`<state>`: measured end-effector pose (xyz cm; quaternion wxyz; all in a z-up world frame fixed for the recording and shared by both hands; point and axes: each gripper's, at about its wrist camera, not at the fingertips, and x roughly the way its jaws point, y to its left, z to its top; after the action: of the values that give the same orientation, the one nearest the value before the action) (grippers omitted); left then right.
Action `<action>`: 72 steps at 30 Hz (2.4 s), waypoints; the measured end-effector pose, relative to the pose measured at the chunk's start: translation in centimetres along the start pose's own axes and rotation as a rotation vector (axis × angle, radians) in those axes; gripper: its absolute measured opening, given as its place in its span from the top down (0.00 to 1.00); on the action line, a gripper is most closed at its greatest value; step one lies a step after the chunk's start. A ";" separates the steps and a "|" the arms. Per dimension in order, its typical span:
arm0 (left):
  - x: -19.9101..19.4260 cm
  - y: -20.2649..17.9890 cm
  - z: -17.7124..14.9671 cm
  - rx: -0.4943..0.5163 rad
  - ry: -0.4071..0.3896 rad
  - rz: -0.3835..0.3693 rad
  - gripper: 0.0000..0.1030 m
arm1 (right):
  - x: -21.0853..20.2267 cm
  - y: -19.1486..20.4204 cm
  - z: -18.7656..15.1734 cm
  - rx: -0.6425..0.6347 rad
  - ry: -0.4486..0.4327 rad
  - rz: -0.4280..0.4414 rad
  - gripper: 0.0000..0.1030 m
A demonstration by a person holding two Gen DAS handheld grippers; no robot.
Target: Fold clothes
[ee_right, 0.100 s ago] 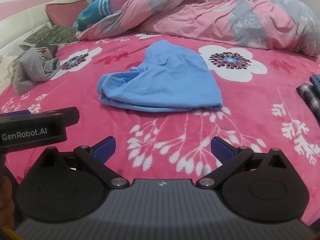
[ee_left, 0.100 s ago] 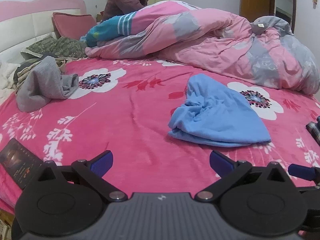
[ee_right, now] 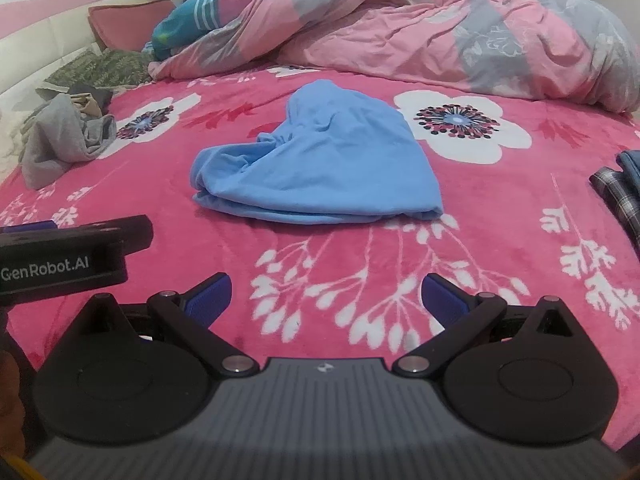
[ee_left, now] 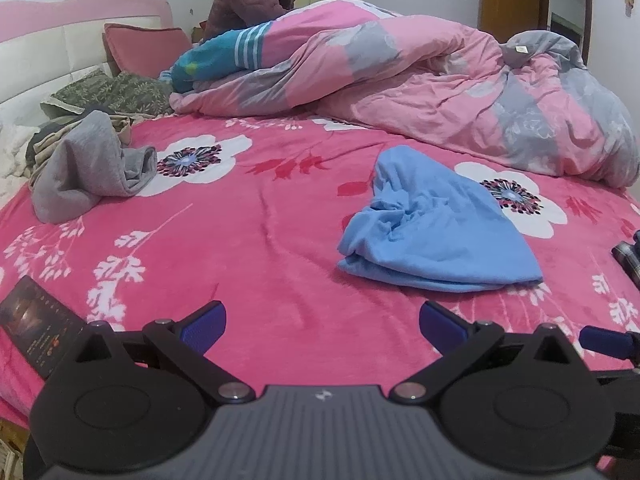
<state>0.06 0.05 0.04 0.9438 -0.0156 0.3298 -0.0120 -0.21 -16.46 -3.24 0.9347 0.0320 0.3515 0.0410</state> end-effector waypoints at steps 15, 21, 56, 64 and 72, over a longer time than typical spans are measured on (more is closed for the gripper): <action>-0.5 0.7 -0.3 -0.003 0.000 -0.002 0.00 | -0.4 -0.3 -0.2 0.028 -0.014 -0.065 0.01; -0.5 0.7 -0.3 -0.010 -0.007 0.056 0.00 | -0.4 -0.9 -0.3 0.050 0.003 -0.075 0.01; 0.2 1.3 -0.6 -0.025 0.025 0.071 0.00 | -0.1 -0.5 -0.3 0.059 0.019 -0.099 0.01; 0.2 1.3 -0.6 -0.026 0.026 0.070 0.00 | 0.0 -0.3 -0.3 0.056 0.019 -0.099 0.01; 0.4 1.4 -0.6 -0.030 0.027 0.069 0.00 | 0.1 -0.2 -0.3 0.056 0.021 -0.101 0.01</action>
<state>0.02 1.44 -0.70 0.9387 -0.0183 0.3432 0.0255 -0.27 -16.64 -3.55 0.9306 0.0398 0.3635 -0.0156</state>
